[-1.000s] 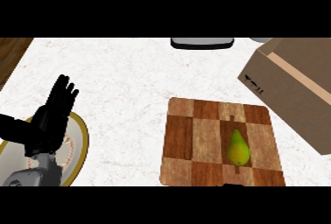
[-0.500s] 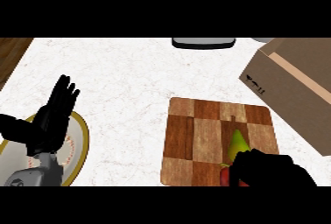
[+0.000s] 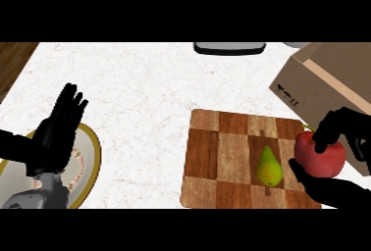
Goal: Pick the bell pepper from the cutting board and place it in the cardboard box
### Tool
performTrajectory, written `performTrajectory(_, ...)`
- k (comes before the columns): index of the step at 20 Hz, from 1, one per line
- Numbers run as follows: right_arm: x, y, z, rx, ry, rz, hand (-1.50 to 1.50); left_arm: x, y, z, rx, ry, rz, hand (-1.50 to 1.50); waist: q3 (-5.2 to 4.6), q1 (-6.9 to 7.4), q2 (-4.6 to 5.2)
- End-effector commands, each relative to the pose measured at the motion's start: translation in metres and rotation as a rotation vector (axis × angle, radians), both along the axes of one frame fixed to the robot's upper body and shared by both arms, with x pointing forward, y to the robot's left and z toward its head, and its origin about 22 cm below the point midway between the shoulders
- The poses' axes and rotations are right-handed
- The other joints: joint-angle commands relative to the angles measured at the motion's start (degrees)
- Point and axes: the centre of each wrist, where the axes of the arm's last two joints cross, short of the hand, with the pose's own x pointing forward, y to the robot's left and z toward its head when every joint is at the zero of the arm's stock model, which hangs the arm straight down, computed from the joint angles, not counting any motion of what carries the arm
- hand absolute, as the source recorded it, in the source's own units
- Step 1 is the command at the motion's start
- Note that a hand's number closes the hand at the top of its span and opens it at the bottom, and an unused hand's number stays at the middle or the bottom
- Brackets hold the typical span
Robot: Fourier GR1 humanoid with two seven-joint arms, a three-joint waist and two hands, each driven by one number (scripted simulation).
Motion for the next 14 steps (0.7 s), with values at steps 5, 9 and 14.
performTrajectory(5,0.071,-0.076,0.014,-0.041,-0.052,-0.145,1.50,0.003,0.003,0.009,0.001,-0.010,0.001,0.00,0.02,0.46,0.15)
performTrajectory(9,0.104,-0.107,0.004,-0.082,-0.042,-0.152,1.50,0.005,-0.002,0.012,-0.009,0.006,-0.005,0.00,0.03,0.69,0.17)
performTrajectory(14,0.141,-0.104,-0.038,-0.170,-0.022,-0.153,1.50,0.006,-0.008,0.013,-0.013,-0.011,-0.006,0.00,0.02,0.84,0.22)
